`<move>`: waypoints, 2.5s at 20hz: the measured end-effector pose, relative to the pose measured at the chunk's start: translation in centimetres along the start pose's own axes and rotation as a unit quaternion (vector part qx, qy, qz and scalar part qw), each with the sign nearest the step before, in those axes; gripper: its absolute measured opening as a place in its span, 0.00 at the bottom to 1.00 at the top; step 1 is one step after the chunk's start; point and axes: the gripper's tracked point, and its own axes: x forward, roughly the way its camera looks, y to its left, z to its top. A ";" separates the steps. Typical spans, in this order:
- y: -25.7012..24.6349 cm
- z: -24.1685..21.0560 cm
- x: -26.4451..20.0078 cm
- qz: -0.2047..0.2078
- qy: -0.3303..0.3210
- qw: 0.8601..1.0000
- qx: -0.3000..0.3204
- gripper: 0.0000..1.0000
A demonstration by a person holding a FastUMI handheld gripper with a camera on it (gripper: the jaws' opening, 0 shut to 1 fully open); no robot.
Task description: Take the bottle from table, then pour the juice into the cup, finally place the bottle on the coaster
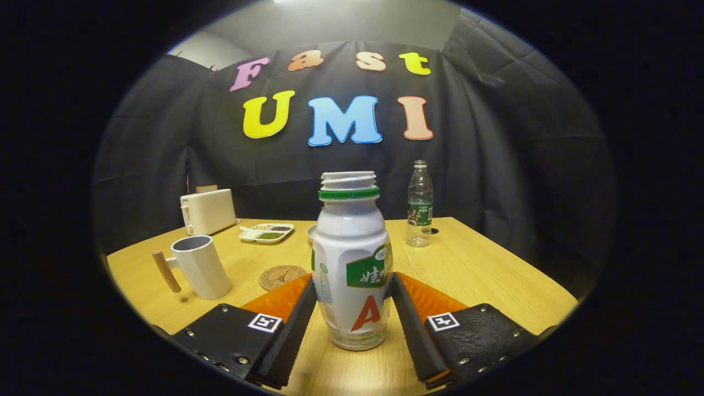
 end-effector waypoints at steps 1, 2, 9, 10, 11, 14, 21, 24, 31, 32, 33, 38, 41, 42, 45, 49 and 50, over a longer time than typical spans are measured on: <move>0.2 0.1 -0.1 -0.001 0.000 1.000 -0.006 0.81; 0.4 0.1 0.0 -0.002 0.003 1.000 -0.007 0.80; 1.6 0.6 0.5 -0.017 0.005 1.000 -0.027 0.74; 1.8 0.7 0.7 -0.019 0.005 0.999 -0.037 0.74; 2.0 0.9 0.7 -0.023 0.005 0.998 -0.052 0.74; 3.1 1.8 0.7 -0.033 -0.001 0.994 -0.107 0.74; 6.0 3.9 1.7 -0.043 -0.002 0.974 -0.222 0.74; 7.2 4.5 2.2 -0.043 0.000 0.964 -0.261 0.74; 8.8 5.4 3.0 -0.065 -0.005 0.926 -0.371 0.74; 9.0 5.5 3.0 -0.068 -0.007 0.920 -0.386 0.74; 9.3 5.8 3.1 -0.070 -0.011 0.914 -0.399 0.74; 10.6 6.8 3.2 -0.081 -0.025 0.882 -0.463 0.74; 11.3 6.9 3.4 -0.086 -0.028 0.860 -0.502 0.74; 11.4 6.7 3.2 -0.086 -0.029 0.854 -0.512 0.74; 11.9 6.7 3.3 -0.087 -0.032 0.834 -0.544 0.74; 12.4 7.0 3.8 -0.093 -0.036 0.806 -0.584 0.74; 12.5 7.0 4.0 -0.094 -0.037 0.800 -0.591 0.74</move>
